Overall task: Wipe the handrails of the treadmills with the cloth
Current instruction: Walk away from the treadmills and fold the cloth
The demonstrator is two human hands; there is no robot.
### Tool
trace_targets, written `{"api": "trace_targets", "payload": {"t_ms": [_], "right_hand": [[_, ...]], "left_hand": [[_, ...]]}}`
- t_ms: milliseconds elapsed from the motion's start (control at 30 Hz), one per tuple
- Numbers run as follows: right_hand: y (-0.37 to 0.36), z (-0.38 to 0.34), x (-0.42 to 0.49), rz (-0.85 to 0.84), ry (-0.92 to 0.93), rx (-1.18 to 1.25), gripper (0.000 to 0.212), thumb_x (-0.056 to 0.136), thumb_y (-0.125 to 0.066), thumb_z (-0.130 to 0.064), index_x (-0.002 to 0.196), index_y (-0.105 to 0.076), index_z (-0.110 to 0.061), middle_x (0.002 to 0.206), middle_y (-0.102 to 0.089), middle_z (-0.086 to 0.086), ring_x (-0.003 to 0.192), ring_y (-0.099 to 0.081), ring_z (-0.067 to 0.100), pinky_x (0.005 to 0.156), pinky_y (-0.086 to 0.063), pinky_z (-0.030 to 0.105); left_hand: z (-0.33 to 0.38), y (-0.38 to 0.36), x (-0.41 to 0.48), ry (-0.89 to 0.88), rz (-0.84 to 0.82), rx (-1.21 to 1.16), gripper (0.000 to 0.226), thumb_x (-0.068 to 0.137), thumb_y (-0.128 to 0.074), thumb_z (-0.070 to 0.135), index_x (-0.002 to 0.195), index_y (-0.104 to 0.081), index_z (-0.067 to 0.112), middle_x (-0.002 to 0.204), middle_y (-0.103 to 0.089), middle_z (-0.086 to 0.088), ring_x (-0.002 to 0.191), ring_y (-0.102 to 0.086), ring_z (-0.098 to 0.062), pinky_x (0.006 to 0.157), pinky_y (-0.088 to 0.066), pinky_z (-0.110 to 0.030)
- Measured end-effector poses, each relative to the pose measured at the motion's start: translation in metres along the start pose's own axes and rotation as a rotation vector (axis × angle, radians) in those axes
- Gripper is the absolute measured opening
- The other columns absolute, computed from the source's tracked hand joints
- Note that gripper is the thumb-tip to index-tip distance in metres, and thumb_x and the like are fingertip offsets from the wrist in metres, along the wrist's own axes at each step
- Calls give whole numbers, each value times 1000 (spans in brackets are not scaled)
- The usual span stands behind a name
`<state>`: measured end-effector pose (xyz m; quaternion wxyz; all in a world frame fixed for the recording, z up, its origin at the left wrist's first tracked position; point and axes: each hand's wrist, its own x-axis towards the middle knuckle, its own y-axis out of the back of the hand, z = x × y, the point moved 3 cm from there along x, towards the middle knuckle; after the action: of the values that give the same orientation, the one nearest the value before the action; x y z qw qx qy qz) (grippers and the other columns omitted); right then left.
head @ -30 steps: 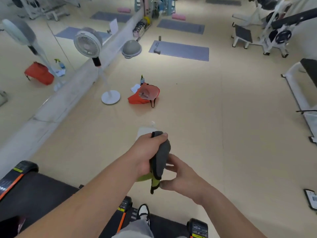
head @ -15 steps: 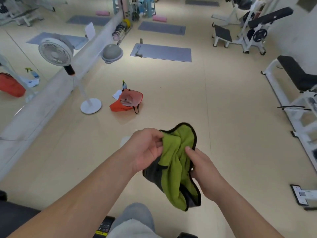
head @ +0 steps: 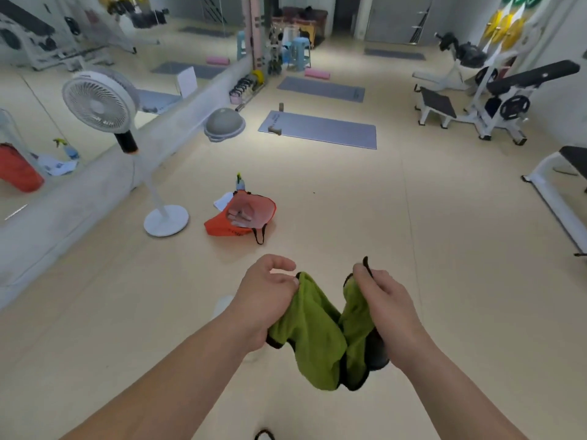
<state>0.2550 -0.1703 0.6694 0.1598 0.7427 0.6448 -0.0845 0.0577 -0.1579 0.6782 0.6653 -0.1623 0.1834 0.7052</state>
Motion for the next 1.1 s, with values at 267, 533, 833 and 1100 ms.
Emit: {"api": "trace_targets", "payload": {"t_ms": [267,533,833,1100], "right_hand": [[-49,-34,108,-274,-68,24,17,103,-61,-27,101,-72,-14,93,-74,8,84,-65,24,82,-50,44],[-42,-83,196,-551,-99,124,45,101,-58,-35,121,-62,6,118,-68,27,110,-69,40,99,-52,56],[-18,-123,273,-659,78,29,31,91,-59,-32,105,-66,-4,93,-70,8,88,-64,26,76,-45,41],[-45,-151,285,-871,38,172,50,101,-53,-54,140,-57,-22,136,-67,4,125,-64,20,96,-49,36]], "left_hand": [[47,10,65,23,-157,-232,50,94,-42,-18,123,-68,11,112,-75,-15,88,-72,-20,72,-59,-28],[98,-10,116,-392,276,432,27,75,-87,14,92,-72,30,84,-73,10,78,-69,-2,71,-54,-16],[153,-34,141,-674,484,839,39,106,-48,42,79,-66,21,95,-59,6,87,-49,-13,79,-41,-27],[188,-45,167,-465,247,300,35,102,-57,45,86,-69,16,70,-60,12,61,-53,-2,56,-41,-11]]}}
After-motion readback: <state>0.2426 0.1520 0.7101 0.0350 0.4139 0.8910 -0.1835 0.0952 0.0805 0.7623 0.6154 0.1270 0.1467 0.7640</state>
